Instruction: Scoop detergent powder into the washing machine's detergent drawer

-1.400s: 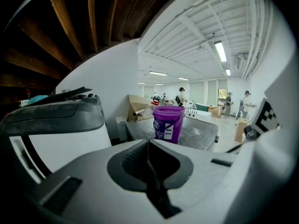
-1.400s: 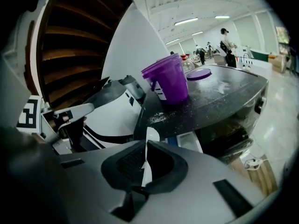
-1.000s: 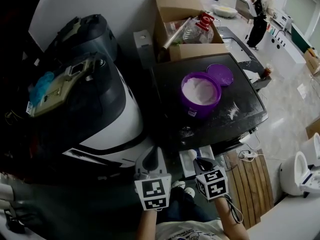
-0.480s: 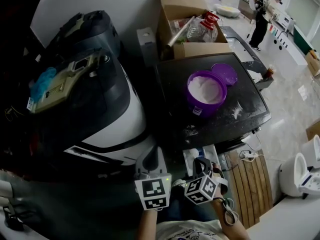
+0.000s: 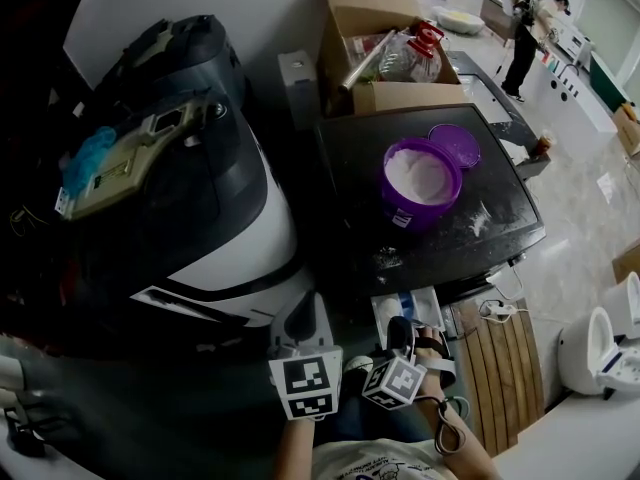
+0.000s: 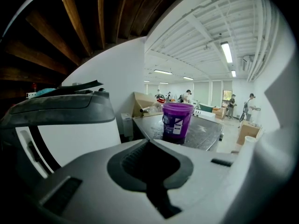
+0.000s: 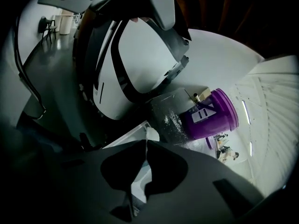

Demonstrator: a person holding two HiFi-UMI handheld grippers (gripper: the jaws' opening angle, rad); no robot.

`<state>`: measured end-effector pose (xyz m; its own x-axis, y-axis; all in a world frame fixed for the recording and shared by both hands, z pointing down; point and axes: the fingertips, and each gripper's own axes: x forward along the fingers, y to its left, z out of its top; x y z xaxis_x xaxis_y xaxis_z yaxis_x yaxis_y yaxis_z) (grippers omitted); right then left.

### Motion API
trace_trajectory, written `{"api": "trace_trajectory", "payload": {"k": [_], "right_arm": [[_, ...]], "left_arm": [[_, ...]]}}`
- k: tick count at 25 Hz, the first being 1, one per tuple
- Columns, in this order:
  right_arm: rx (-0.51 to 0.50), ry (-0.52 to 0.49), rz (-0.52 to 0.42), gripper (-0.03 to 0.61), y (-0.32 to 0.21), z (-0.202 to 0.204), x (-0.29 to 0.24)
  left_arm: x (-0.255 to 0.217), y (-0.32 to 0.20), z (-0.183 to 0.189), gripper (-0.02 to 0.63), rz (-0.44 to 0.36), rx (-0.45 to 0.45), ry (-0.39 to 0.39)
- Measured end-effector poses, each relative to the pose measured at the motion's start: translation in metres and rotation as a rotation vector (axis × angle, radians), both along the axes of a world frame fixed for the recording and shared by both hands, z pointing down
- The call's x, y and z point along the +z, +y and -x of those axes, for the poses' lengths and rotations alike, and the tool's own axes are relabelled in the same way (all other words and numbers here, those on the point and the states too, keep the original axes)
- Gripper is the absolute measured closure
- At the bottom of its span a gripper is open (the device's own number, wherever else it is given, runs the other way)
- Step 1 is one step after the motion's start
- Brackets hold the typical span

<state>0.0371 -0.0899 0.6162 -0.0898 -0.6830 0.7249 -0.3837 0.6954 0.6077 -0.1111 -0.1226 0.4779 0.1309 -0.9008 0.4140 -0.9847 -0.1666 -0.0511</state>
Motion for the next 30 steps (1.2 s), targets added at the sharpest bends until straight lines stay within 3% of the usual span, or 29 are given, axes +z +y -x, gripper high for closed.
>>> {"api": "trace_trajectory", "payload": {"k": [6,15,24,30], "right_arm": [[0.075,-0.122,0.045,0.558,0.000,-0.002,-0.004],[0.244,-0.444,0.071,0.558,-0.009,-0.014,-0.046],[0.341,-0.696,-0.087,0.558,-0.033,-0.034,-0.126],[0.348,-0.762,-0.199,0.558,-0.048,-0.041,-0.172]], "left_arm": [[-0.001,0.002,0.003,0.604,-0.003,-0.010,0.002],[-0.013,-0.001,-0.001,0.604,-0.025,-0.008,0.001],[-0.042,-0.011,-0.018,0.604,-0.088,0.014,0.000],[-0.064,-0.017,-0.023,0.604,-0.138,0.024,-0.007]]}}
